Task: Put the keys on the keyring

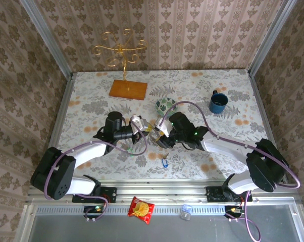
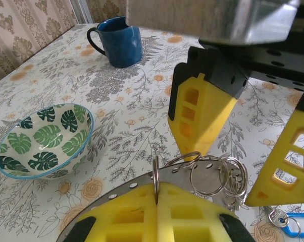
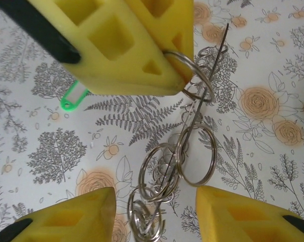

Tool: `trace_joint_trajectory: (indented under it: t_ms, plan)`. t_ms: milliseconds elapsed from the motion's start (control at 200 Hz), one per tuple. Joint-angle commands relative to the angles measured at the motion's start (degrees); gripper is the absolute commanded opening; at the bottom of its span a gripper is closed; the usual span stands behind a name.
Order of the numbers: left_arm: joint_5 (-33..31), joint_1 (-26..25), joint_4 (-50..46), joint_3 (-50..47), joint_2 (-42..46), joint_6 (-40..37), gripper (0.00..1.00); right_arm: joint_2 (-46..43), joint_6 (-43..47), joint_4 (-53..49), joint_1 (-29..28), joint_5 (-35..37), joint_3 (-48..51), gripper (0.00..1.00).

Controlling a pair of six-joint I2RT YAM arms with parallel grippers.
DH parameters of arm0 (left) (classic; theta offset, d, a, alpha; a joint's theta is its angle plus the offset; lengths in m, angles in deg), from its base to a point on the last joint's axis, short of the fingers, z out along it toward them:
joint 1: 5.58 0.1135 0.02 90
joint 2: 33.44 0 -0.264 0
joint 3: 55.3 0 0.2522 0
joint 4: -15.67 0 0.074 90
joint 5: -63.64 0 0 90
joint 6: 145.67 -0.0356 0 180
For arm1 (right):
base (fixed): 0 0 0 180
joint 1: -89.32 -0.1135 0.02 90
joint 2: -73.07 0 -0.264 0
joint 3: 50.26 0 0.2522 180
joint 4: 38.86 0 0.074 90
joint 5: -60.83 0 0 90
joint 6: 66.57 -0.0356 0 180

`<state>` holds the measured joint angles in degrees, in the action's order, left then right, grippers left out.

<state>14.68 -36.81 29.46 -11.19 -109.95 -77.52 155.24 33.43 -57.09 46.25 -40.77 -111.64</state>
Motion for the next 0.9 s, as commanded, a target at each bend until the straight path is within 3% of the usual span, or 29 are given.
trace_joint_trajectory:
  t_ms: [0,215,335,500,685,895]
  plan:
    - [-1.5,-0.5,2.1,-0.8,1.0,1.4,0.0,0.9,-1.0,2.4,-0.6,3.4,0.4,0.42]
    - [-3.2,-0.8,4.0,-1.3,0.4,1.9,0.0,1.2,-0.4,2.4,-1.1,2.2,-0.3,0.13]
    - [-3.8,-0.9,4.6,-1.2,0.2,2.0,0.0,1.1,0.9,1.6,-2.0,1.7,-1.0,0.06]
    - [-6.3,-1.0,4.3,-1.1,0.1,2.0,0.0,0.9,1.5,1.2,-3.0,2.5,-1.8,0.04]
    - [-8.0,-1.9,5.9,-1.4,-0.5,2.5,0.0,0.9,0.5,2.0,-3.8,0.4,-2.7,0.09]
    - [-8.4,-2.3,13.4,-3.2,-2.6,4.4,0.0,-1.8,2.3,1.9,-1.7,-7.8,-0.9,0.4]
